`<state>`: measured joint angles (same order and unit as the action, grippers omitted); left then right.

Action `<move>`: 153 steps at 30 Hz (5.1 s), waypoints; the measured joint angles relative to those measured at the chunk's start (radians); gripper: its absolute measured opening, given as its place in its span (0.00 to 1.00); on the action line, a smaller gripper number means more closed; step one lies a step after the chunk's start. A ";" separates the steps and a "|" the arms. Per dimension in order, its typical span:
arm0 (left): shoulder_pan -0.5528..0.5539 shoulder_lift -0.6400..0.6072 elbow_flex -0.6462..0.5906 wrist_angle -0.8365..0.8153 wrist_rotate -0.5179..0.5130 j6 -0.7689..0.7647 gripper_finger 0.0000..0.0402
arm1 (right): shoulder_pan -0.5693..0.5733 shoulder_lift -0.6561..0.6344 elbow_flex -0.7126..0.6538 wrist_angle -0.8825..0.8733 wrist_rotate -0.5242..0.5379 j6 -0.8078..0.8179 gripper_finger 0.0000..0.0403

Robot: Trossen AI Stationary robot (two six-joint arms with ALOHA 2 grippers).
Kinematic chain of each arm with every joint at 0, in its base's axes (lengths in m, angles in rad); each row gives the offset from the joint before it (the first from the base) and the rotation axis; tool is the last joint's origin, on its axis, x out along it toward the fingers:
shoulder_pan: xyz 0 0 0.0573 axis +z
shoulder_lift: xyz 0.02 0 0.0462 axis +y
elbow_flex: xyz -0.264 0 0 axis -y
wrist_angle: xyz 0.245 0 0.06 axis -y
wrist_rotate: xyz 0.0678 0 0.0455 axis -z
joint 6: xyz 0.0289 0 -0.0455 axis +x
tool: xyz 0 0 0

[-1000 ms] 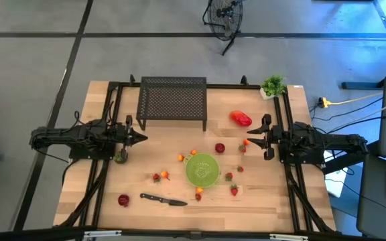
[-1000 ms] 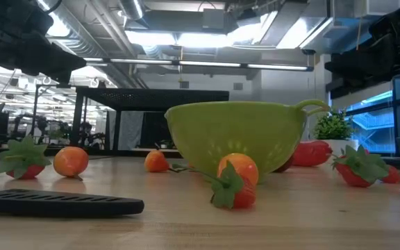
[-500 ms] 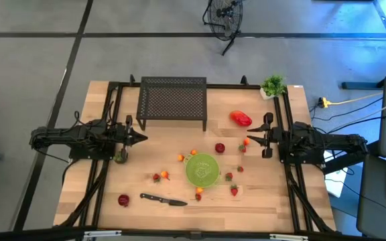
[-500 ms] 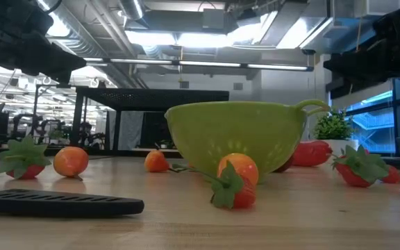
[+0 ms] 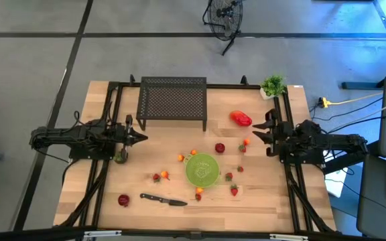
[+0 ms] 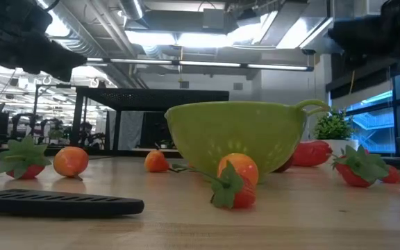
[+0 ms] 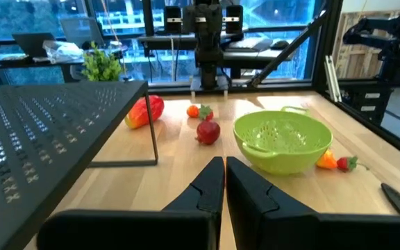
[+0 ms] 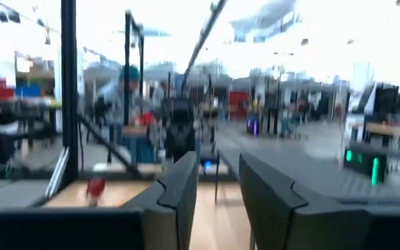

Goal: Pick & Place Fruit
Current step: Put the green strainer bowl on the shelf

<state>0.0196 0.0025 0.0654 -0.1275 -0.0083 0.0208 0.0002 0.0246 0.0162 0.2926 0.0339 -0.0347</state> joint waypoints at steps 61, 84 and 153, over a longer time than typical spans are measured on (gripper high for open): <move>0.000 0.000 0.005 -0.005 -0.014 -0.134 0.03 | 0.252 0.937 0.744 -0.525 0.112 0.200 0.36; 0.000 0.000 0.005 -0.041 -0.012 -0.149 0.03 | 0.314 1.433 1.006 -0.713 0.169 0.250 0.33; 0.000 0.000 0.005 -0.041 -0.017 -0.149 0.03 | 0.206 1.675 1.018 -0.722 0.024 0.503 0.04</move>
<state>0.0195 0.0025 0.0708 -0.1680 -0.0254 -0.1284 0.2066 1.6997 1.0344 -0.4298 0.0578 0.4679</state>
